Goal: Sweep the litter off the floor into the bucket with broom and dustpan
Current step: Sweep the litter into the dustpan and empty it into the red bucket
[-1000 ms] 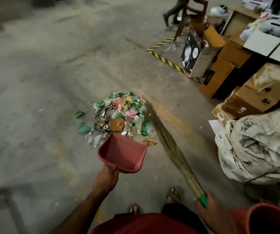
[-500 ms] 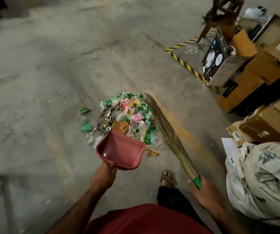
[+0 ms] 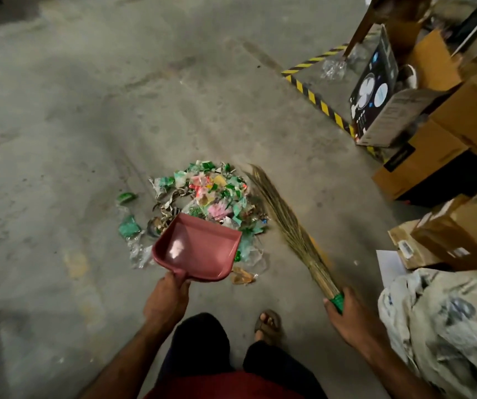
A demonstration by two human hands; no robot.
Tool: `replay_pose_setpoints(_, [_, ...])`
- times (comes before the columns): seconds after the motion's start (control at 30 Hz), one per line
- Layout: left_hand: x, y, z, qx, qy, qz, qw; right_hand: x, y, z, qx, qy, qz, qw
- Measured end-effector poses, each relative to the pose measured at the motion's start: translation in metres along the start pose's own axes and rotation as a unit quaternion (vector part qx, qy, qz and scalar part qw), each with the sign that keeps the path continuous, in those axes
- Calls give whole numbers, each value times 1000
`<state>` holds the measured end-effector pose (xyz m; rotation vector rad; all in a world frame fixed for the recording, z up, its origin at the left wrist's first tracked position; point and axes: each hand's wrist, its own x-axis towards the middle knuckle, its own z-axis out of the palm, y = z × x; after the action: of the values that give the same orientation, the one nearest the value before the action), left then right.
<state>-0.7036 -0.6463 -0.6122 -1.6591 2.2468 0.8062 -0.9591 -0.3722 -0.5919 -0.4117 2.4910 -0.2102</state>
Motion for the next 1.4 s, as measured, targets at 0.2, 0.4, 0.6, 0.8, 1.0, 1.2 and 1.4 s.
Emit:
replay_pose_setpoints(0.2, [56,31,6,60,-25,1,998,55,-41,1,-25,-25,0,999])
replay_pose_setpoints(0.4, [140,41,23,87,-93,4,992,100,-83,18,-34,-52,27,998])
replay_pose_setpoints(0.6, [240,50,58,72,-73,-13,995,184,-115,49,-64,-61,59,994])
replay_pose_setpoints(0.8, [367,62,148,94,-61,18,994,320,-126,119,-36,-21,36,998])
replay_pose_setpoints(1.0, [486,57,253,144,-38,33,988,487,-131,191,-79,11,-39,996])
replay_pose_setpoints(1.2, [570,47,322,161,-33,69,984,613,-102,240,-176,-65,-89,978])
replay_pose_setpoints(1.4, [591,48,341,93,-42,47,994,622,-63,257,-201,-140,-197,949])
